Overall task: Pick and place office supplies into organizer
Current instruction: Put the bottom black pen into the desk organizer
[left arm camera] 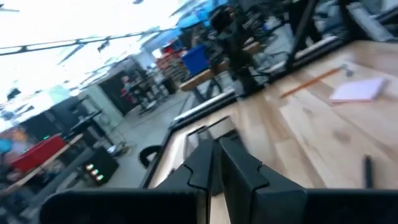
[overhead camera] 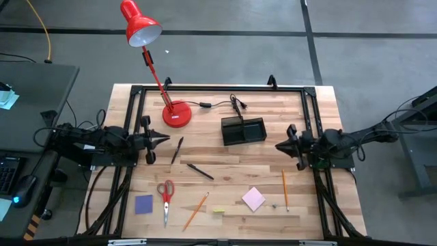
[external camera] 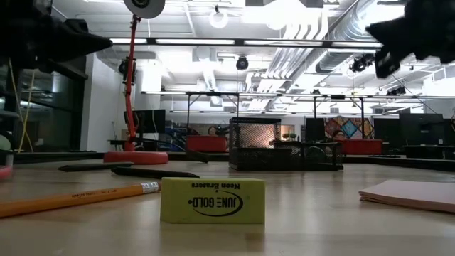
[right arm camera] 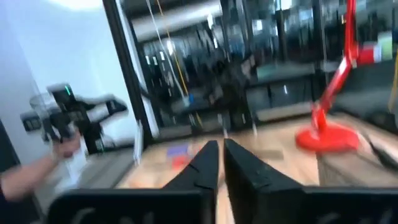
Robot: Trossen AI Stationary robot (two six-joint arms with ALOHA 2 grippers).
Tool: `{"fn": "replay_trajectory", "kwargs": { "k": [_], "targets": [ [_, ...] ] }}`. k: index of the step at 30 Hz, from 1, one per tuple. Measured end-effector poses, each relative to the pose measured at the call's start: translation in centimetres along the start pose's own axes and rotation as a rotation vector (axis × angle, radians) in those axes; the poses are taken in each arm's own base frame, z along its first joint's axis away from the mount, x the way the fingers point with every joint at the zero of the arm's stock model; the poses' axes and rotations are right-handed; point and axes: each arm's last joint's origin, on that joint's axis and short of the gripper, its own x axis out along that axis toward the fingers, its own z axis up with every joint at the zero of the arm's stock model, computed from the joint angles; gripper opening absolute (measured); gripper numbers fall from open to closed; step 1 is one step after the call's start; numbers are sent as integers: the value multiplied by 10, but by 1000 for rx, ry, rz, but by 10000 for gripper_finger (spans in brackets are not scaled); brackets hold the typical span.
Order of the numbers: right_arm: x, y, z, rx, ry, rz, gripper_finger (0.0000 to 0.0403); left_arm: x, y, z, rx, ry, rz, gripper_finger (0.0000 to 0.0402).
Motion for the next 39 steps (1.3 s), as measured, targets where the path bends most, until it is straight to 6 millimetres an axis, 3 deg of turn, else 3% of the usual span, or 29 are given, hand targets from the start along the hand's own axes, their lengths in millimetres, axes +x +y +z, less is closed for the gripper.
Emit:
{"fn": "replay_trajectory", "kwargs": {
  "k": [4, 9, 13, 16, 20, 25, 31, 36, 39],
  "targets": [
    [4, 4, 19, -47, -51, 16, 84, 0, 2, 5, -21, -49, 19, 19],
    [19, 17, 77, -134, -69, 33, 113, -4, 15, 23, -32, -240, 135, 19],
    [46, 26, 111, -201, 83, 0, 124, -6, 17, 30, -55, -353, 106, 19],
    [75, 33, 120, -235, 192, 10, 128, -6, 18, 30, -45, -352, 117, 19],
    [112, 39, 92, -283, 332, 46, 129, -6, 19, 29, -20, -310, 170, 19],
    [140, 48, 53, -256, 304, 69, 129, -6, 19, 28, -51, -301, 173, 19],
    [164, 63, 10, -259, 315, -10, 129, -5, 17, 26, -62, -274, 150, 19],
    [173, 70, -34, -184, 435, 23, 129, -4, 15, 23, -49, -244, 131, 19],
    [180, 70, -50, -146, 407, 18, 129, -3, 14, 22, -47, -238, 127, 19]
  ]
}}
